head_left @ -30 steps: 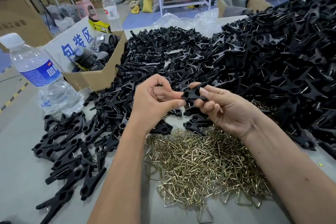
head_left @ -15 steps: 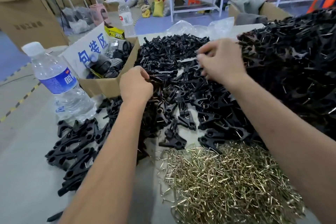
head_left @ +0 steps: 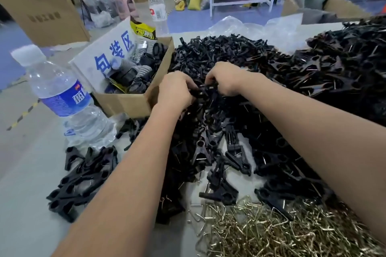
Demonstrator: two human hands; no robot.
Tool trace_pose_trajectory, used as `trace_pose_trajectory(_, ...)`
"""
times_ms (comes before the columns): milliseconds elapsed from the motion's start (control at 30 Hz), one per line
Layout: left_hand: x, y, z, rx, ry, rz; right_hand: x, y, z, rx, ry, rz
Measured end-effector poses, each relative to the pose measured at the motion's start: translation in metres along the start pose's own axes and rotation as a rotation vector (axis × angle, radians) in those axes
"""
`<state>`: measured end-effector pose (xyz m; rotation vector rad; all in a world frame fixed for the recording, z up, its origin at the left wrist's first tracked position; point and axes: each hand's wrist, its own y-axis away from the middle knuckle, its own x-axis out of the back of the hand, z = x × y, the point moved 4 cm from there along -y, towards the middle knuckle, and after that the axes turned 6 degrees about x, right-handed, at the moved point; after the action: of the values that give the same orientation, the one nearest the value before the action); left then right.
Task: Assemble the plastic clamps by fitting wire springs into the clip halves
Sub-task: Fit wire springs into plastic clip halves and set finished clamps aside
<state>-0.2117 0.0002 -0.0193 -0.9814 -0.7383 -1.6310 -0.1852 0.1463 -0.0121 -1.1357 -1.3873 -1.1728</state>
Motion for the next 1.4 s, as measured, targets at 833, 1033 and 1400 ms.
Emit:
trace_pose_trajectory(833,-0.022,0.129,0.015,-0.129,1.073,0.087,-0.022,0.194,-0.016,-0.139,-1.026,0.774)
trace_pose_trajectory(1033,-0.044,0.164,0.017,-0.187,1.128,-0.232,-0.055,0.233,-0.028,-0.039,-1.37,0.706)
trace_pose_trajectory(1400,-0.049,0.18,0.022,-0.227,1.151,-0.478,-0.067,0.252,-0.026,-0.062,-1.309,0.852)
